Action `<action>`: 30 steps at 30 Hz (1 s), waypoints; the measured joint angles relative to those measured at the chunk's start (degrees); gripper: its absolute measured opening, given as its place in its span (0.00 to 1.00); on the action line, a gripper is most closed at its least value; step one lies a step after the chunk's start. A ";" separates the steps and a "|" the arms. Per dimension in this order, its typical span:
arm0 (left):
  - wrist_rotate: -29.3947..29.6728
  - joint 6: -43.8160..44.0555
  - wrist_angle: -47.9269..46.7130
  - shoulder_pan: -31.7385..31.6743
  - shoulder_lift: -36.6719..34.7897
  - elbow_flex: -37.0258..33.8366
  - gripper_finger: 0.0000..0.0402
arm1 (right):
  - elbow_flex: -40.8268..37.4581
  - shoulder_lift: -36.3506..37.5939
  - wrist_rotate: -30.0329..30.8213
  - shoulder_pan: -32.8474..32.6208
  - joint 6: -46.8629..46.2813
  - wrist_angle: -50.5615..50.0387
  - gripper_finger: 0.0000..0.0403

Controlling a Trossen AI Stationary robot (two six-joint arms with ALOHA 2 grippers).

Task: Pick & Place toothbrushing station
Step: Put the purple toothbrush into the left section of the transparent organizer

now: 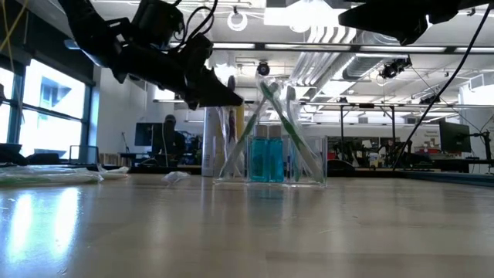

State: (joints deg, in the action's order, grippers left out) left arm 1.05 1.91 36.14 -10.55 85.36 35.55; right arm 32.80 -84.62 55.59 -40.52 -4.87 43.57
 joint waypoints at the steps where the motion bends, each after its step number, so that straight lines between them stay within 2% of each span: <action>1: -0.05 0.10 0.48 0.00 0.25 0.00 0.04 | 0.00 0.00 0.00 0.09 0.01 -0.02 0.59; 14: -0.56 1.54 -1.80 0.04 0.49 -0.20 0.27 | 0.00 0.00 0.00 0.17 1.23 -0.46 0.59; 21: -0.52 0.17 -2.67 0.04 -1.94 -0.03 0.41 | 0.00 0.00 0.00 0.17 1.58 -0.46 0.59; 30: 1.02 -6.13 -16.12 0.97 -3.69 7.63 0.44 | 0.00 0.00 0.00 0.17 1.60 -0.48 0.59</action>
State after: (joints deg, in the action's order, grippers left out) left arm 2.08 -4.22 20.02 -9.58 81.67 43.18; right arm 32.80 -84.62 55.59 -40.36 -3.27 43.09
